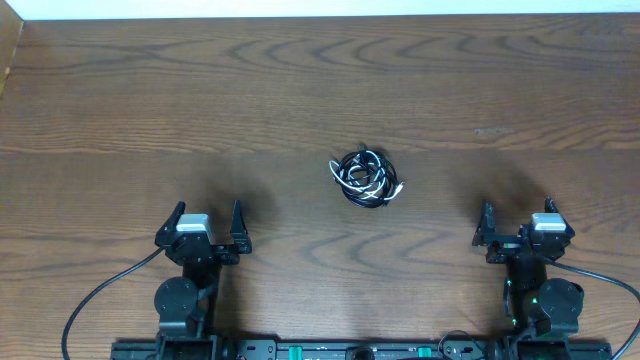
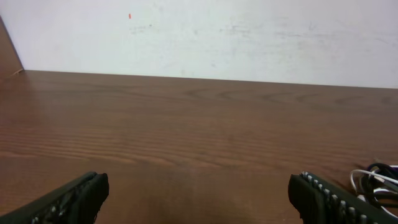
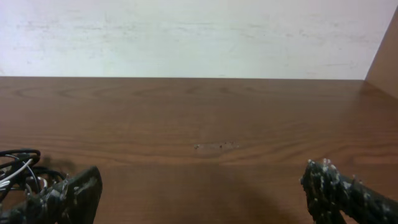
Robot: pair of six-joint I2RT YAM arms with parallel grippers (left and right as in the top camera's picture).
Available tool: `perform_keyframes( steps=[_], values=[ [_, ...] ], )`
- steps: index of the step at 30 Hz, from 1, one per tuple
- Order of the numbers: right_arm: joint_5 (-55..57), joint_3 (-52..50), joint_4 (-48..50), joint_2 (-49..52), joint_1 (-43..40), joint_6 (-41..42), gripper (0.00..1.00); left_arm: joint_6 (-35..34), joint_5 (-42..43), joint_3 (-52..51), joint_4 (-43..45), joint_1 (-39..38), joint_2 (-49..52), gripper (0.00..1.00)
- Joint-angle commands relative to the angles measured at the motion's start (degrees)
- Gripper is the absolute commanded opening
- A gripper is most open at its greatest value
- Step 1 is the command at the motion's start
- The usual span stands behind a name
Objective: Untangle cables
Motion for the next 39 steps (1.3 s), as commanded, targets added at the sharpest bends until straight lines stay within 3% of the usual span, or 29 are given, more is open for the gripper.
perform_keyframes(
  steps=[1,33,39],
  values=[
    [-0.5,-0.1,-0.3,0.2,-0.4,0.6,0.99,0.9,-1.1,-1.0,-2.0,-0.2,0.0,0.98],
    [0.3,-0.1,0.7,0.2,-0.4,0.3,0.99,0.9,-1.1,-1.0,-2.0,-0.2,0.0,0.98],
    [-16.9,-0.1,1.9,0.2,-0.4,14.5,0.99,0.9,-1.1,-1.0,-2.0,-0.2,0.0,0.98]
  ],
)
